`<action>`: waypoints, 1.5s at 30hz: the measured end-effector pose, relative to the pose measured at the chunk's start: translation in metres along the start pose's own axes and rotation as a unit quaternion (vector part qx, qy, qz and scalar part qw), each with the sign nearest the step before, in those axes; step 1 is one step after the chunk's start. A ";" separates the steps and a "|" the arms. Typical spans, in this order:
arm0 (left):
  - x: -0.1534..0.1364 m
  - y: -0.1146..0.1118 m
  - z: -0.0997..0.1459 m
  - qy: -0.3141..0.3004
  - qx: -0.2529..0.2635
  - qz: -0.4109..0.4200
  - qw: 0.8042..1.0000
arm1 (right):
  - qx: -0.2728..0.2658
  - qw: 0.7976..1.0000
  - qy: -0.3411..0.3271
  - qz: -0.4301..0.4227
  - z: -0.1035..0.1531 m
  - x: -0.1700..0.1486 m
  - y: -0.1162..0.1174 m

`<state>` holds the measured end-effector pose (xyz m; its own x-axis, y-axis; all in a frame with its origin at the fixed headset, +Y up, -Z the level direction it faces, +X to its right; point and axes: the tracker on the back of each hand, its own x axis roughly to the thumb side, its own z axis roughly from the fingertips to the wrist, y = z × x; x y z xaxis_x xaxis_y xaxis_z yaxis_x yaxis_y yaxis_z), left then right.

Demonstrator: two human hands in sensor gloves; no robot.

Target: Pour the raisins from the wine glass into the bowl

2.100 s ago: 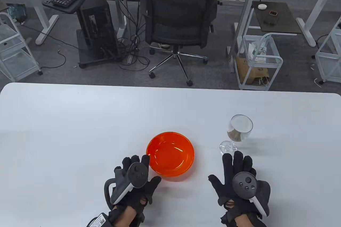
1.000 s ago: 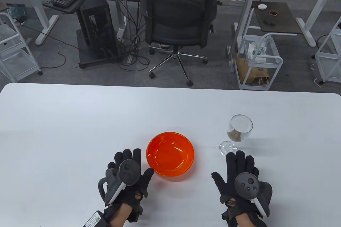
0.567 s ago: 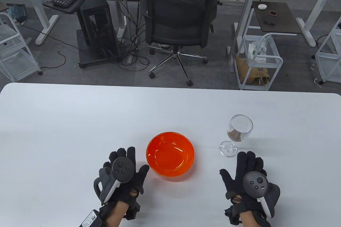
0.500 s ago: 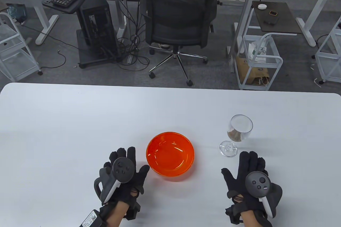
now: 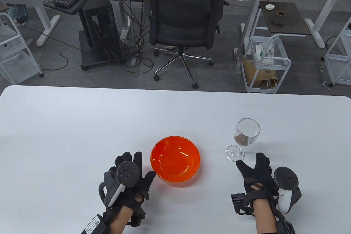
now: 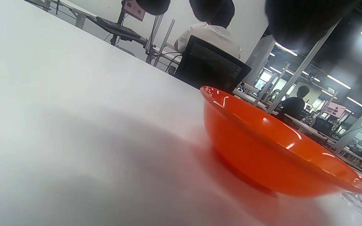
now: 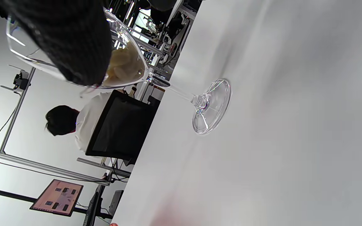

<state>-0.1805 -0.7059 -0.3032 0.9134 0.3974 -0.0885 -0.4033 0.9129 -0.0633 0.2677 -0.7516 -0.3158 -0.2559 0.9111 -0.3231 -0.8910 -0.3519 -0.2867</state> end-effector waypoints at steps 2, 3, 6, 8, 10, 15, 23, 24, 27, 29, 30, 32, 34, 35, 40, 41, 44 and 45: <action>0.000 -0.001 -0.001 0.000 -0.005 0.001 1.000 | 0.006 1.000 0.012 0.011 -0.008 0.002 0.002; 0.000 -0.001 -0.001 0.000 -0.005 -0.001 1.000 | 0.006 1.000 0.011 0.014 -0.012 0.004 0.004; 0.000 -0.001 -0.001 0.002 -0.006 -0.004 1.000 | 0.008 1.000 0.015 0.026 -0.024 0.007 0.012; 0.000 -0.001 -0.001 0.005 -0.009 -0.007 1.000 | 0.002 0.999 0.015 0.033 -0.031 0.008 0.017; 0.000 -0.001 -0.002 0.006 -0.016 -0.009 1.000 | 0.002 0.999 0.019 0.039 -0.037 0.008 0.021; 0.000 -0.002 -0.003 0.008 -0.016 -0.011 1.000 | 0.006 0.999 0.024 0.037 -0.046 0.012 0.031; -0.001 0.000 -0.003 0.010 -0.013 -0.016 1.000 | 0.005 0.999 0.041 0.004 -0.058 0.004 0.039; -0.001 -0.001 -0.004 0.010 -0.013 -0.018 1.000 | 0.012 0.999 0.038 0.004 -0.059 0.005 0.039; -0.001 -0.001 -0.004 0.010 -0.013 -0.022 1.000 | 0.010 0.999 0.033 -0.005 -0.061 0.006 0.039; -0.001 -0.001 -0.005 0.010 -0.014 -0.023 1.000 | 0.010 0.999 0.035 -0.016 -0.062 0.006 0.039; -0.001 -0.001 -0.005 0.010 -0.015 -0.023 1.000 | 0.012 0.999 0.036 -0.019 -0.063 0.005 0.039; -0.001 -0.001 -0.005 0.011 -0.015 -0.023 1.000 | 0.012 0.999 0.035 -0.029 -0.063 0.005 0.039; -0.001 -0.001 -0.005 0.012 -0.016 -0.024 1.000 | 0.003 0.998 0.035 -0.043 -0.063 0.005 0.037; -0.001 -0.002 -0.005 0.013 -0.016 -0.025 0.999 | 0.002 0.998 0.038 -0.048 -0.063 0.004 0.037; -0.001 -0.002 -0.005 0.013 -0.021 -0.027 0.999 | 0.004 0.999 0.032 -0.033 -0.062 0.003 0.037; -0.001 -0.002 -0.005 0.013 -0.021 -0.028 0.999 | 0.003 0.999 0.032 -0.033 -0.061 0.003 0.038; -0.001 -0.003 -0.006 0.013 -0.024 -0.029 0.999 | 0.000 0.999 0.028 -0.025 -0.060 0.003 0.039; -0.002 -0.003 -0.006 0.014 -0.026 -0.029 0.999 | -0.004 0.999 0.030 -0.032 -0.059 0.002 0.038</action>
<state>-0.1812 -0.7096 -0.3087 0.9339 0.3397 -0.1113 -0.3520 0.9282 -0.1207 0.2553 -0.7756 -0.3809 -0.1753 0.9173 -0.3575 -0.9020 -0.2951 -0.3150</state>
